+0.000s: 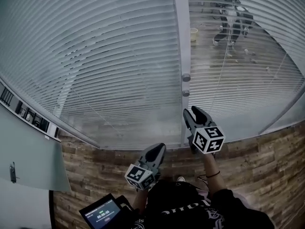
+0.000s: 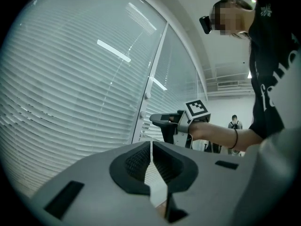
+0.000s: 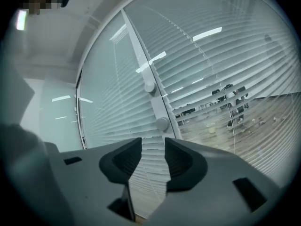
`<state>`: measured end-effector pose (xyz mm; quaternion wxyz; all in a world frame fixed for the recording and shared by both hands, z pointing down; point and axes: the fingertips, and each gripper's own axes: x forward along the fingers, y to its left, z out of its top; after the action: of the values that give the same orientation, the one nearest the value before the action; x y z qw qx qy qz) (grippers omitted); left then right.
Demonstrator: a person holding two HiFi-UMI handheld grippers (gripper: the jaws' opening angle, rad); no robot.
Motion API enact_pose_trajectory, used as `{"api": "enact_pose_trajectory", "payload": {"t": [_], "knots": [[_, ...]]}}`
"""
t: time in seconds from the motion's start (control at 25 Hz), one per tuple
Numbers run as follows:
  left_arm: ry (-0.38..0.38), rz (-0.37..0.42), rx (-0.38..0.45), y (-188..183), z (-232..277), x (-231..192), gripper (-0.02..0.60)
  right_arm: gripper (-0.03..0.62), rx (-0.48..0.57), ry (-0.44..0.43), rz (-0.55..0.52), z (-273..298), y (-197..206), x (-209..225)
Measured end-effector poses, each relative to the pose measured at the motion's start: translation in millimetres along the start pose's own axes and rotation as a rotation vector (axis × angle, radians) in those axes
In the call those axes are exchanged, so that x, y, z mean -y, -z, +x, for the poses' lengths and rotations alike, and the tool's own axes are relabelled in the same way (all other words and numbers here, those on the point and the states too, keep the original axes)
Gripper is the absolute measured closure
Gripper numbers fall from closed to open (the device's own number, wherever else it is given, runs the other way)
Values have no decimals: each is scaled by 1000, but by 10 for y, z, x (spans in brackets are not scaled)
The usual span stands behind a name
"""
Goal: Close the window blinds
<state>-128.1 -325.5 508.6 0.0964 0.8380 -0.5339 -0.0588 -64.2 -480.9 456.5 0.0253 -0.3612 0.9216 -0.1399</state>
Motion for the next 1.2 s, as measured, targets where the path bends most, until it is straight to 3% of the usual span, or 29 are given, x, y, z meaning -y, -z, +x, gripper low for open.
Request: {"api": "enact_pose_trajectory", "payload": {"t": [0.16,0.24,0.44,0.6,0.68,0.84,0.88,0.96,1.0,1.04,1.2], "knots": [[2,-13,-35,-9,85,-132,577,456,-35,132,-245,280,-94,100],[21,-17,-48,-3,165,-163,577,456,-42,184,-285,366,-156,147],[70,-25,-68,-42,391,-273,577,456,26,186,10,603,-312,201],[109,-9,-72,-125,461,-359,577,457,46,230,73,631,-310,276],[115,-3,-71,-167,453,-426,577,461,27,253,-74,639,-314,230],[118,8,-62,-225,437,-499,577,464,-137,389,-798,629,-299,97],[117,11,-58,-237,429,-511,577,464,-168,408,-936,624,-275,75],[117,13,-48,-272,418,-537,577,464,-175,414,-1055,619,-253,48],[118,10,-41,-294,420,-546,577,464,-156,406,-1026,616,-261,44],[119,6,-36,-310,427,-552,577,464,-127,389,-933,609,-279,48],[128,4,-45,-306,444,-580,577,462,26,280,-246,575,-342,99]]}}
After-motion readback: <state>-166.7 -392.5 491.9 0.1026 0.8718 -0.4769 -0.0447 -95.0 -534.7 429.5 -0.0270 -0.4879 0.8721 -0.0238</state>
